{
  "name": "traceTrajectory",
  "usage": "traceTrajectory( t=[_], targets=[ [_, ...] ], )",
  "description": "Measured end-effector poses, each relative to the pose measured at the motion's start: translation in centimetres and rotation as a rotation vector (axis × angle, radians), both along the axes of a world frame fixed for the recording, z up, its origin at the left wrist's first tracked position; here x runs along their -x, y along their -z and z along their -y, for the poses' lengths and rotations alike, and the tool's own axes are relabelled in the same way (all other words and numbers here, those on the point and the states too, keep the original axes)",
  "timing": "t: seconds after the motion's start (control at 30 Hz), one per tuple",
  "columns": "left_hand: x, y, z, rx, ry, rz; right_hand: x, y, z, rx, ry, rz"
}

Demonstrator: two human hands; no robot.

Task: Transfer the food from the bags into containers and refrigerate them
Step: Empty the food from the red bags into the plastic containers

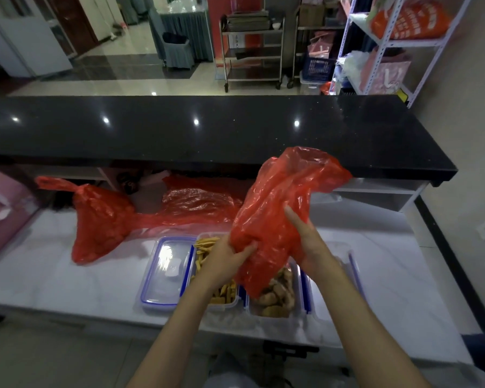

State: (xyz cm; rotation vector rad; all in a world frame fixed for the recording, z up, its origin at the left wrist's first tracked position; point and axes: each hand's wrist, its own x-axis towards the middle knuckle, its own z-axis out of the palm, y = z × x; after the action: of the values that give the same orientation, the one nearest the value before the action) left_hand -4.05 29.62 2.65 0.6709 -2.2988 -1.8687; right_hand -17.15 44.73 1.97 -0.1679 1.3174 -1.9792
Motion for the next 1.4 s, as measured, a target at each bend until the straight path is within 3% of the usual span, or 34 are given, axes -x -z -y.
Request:
traceTrajectory(
  t=[0.1,0.27,0.57,0.67,0.73,0.8,0.87,0.93,1.0,1.07,1.2,1.4],
  targets=[
    [-0.7,-0.2,0.2,0.105,0.048,0.062,-0.3,0.4,0.9,-0.111,0.185,-0.018],
    [-2.1,-0.2,1.8,-0.075,0.096,0.055,-0.7,0.6,0.1,-0.281,0.300,-0.180],
    [2.1,-0.6,0.1,-0.272,-0.046,-0.006,-3.3,1.2,0.1,-0.369,0.047,-0.548],
    [4.2,0.5,-1.1,-0.304,-0.266,-0.033,-4.3,1.0,-0.1,-0.355,-0.086,-0.627],
    [4.8,0.5,-0.9,-0.287,-0.393,-0.072,-4.0,0.8,-1.1,-0.360,-0.056,-0.667],
    [4.8,-0.3,-0.3,-0.182,-0.387,-0.095,-3.3,0.4,-2.3,-0.404,0.062,-0.711],
    [4.5,-1.4,0.6,0.044,-0.241,-0.067,-2.5,-0.1,-3.2,-0.457,0.222,-0.812],
    [4.1,-2.3,1.6,0.271,-0.034,0.027,-1.5,-0.8,-3.3,-0.500,0.324,-1.064],
    [3.7,-3.2,2.5,0.464,0.132,0.124,-0.6,-2.1,-2.7,-0.577,0.230,-1.464],
    [3.3,-3.8,3.6,0.605,0.263,0.189,-0.1,-2.9,-1.2,-0.733,0.005,-1.772],
    [2.5,-5.2,5.6,0.704,0.438,0.277,0.2,-2.6,2.0,-0.980,-0.243,-1.894],
    [1.1,-5.6,8.1,0.784,0.510,0.218,0.0,-1.5,6.8,-0.891,-0.253,-2.058]
  ],
)
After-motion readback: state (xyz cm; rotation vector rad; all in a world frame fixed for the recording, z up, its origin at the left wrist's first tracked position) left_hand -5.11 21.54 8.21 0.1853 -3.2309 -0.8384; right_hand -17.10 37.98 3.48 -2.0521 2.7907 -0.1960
